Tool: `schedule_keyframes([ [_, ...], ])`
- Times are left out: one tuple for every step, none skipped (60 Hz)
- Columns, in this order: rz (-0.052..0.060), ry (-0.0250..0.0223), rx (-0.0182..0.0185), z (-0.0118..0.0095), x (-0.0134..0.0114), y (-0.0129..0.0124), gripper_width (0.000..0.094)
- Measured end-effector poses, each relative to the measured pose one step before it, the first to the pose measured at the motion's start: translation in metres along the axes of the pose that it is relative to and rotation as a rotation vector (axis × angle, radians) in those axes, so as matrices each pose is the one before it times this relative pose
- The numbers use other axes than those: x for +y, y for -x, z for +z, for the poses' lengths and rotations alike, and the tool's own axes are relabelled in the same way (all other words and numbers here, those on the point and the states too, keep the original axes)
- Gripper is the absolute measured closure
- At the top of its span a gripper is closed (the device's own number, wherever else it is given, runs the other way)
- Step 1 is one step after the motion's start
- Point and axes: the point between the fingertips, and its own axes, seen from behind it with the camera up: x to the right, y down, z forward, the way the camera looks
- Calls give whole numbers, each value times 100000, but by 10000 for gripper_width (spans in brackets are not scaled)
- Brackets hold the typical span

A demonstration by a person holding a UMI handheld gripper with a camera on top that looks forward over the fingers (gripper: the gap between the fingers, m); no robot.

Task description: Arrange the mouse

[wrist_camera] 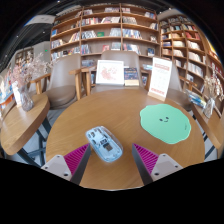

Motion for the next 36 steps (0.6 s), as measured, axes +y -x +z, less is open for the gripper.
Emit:
schedule_keyframes([
  [54,-117,318,352,-175,2,80],
  [292,128,116,218,-103,-67,80],
  [504,-13,189,221,-164,-86,80],
  [396,72,303,248,-160,-88,83],
  [212,58,362,202,-140,-112,84],
  [13,71,363,222,-146,-115,82],
  [-148,-35,257,230,-163,-55,81],
  [-4,-48,62,226,-137,-18,83],
  [166,53,18,78,-86,-16,82],
  [313,27,45,181,-126,-72,81],
  [208,128,210,152,-84,-84,84],
  [106,60,278,131,-90,-69,89],
  [-36,22,148,131,-97,-25,90],
  [-53,-24,28,107,-102,5,94],
  [29,-79,3,99,-100,-21,97],
  [105,-55,41,127,-83,-15,98],
  [66,-17,104,80,-84,-12,105],
  [-17,-33,147,71,-47,-29,116],
  [-97,-27,0,61,-50,7,132],
  [-44,-53,-25,71,-53,31,153],
  [-54,-109,26,85,-67,9,175],
  [-35,-90,53,81,-42,1,194],
  [-8,-111,50,57,-65,23,212],
  [-20,-78,9,56,-35,12,229],
  [-53,-64,34,49,-28,-6,251],
  [-85,-34,25,52,-19,13,274],
  [-76,-83,37,53,-38,13,304],
  [-126,-44,74,50,-32,37,338],
  [-142,-69,-97,44,-44,61,365],
  [-272,-9,-136,55,-18,81,407],
  [-333,47,581,-24,-88,-104,459],
  [-281,175,230,25,22,-71,464],
  [-178,465,64,34,48,-28,476],
  [-89,442,51,20,19,-55,489],
  [-53,778,157,15,82,-79,500],
  [57,783,144,-23,23,-54,506],
])
